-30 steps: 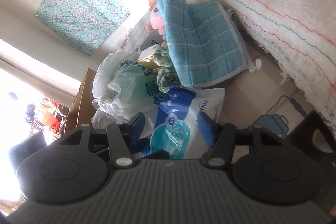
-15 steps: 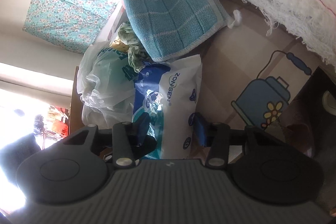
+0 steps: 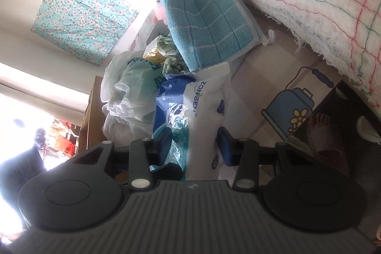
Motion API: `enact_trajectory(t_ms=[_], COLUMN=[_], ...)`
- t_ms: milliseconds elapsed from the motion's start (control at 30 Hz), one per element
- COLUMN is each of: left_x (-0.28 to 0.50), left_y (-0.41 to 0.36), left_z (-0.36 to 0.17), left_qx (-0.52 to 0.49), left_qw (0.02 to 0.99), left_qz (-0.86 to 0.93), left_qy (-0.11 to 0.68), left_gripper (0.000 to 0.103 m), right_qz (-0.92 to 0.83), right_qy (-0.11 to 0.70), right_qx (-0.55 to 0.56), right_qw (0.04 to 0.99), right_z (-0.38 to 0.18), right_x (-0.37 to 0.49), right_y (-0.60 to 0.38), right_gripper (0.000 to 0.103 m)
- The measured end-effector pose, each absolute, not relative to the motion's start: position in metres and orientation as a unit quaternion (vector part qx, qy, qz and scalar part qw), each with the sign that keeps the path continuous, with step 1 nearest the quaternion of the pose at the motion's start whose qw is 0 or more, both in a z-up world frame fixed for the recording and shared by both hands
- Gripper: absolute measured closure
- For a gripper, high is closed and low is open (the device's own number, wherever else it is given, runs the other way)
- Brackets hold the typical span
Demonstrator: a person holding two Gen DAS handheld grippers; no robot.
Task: Organize soft objects
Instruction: 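Carry the wet-wipes pack with the right gripper and drop it into the box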
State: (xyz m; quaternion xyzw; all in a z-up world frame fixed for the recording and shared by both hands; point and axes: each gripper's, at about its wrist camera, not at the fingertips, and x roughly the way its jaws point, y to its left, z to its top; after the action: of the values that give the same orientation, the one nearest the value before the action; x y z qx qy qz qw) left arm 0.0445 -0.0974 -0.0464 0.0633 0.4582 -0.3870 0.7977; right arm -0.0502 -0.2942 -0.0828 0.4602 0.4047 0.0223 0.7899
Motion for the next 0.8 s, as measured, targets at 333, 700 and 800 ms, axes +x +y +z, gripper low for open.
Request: enact_trajectory(t_ms=[333,700,800], left_x=[0.037,0.063,0.075], left_y=[-0.039,0.096,0.131], left_z=[0.014,0.063,0.061], left_qx=[0.029,-0.058,-0.085], left_qw=[0.856,0.921,0.921], left_qz=[-0.341,-0.164,-0.127], left_qy=[0.388,0.348,0.358], left_gripper=[0.042,0.041,0.041], right_qz=[0.096,0.271,0.3], right_qy=[0.371,0.388,0.408], right_qx=[0.388,0.267,0.24], right_qw=[0.838,0.839,0.828], right_z=[-0.016,0.053,0.056], right_x=[-0.011,0.131,0.161], right_y=[-0.253,-0.103,-0.06], right_gripper=[0.061,0.06,0.059])
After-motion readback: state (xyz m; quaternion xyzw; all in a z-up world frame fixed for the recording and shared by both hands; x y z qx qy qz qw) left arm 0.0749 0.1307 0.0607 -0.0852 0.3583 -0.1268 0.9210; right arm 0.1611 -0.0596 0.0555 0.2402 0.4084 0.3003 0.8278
